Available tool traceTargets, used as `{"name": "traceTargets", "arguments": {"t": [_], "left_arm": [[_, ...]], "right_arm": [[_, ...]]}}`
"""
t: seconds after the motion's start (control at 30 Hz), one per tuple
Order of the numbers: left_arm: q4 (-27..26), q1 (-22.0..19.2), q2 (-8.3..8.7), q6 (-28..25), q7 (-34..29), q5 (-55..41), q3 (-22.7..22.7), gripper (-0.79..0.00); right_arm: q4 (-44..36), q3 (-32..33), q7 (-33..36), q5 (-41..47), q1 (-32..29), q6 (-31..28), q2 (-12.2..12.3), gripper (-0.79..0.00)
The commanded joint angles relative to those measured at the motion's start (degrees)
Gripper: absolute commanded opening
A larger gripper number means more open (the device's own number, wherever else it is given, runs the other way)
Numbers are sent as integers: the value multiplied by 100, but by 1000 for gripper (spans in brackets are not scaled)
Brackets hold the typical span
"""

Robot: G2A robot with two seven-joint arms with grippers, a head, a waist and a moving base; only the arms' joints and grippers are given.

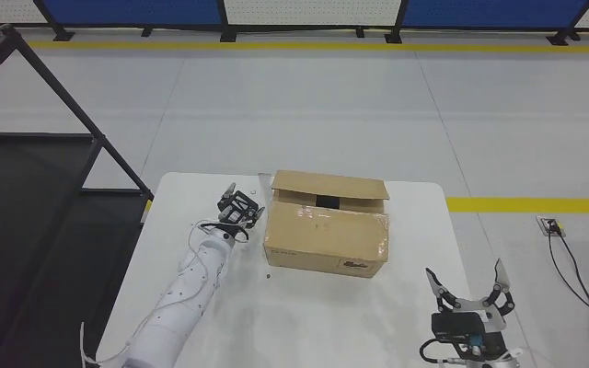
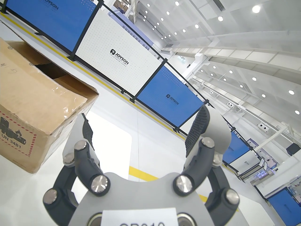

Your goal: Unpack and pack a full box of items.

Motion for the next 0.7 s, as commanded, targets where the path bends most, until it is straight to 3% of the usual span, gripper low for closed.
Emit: {"name": "traceTargets", "arguments": {"t": [0.0,0.33,0.67], "left_arm": [[174,-98,-85,148,8,-14,73,0],[688,-387,-365,474,218,-27,295,0],[893,-448,-433,833,649,-487,135,0]], "right_arm": [[-9,18,10,0,-26,5,-3,0],[-84,92,81,-75,-63,-55,-13,0],[-73,101,88,-120,-21,-150,-22,0]]}}
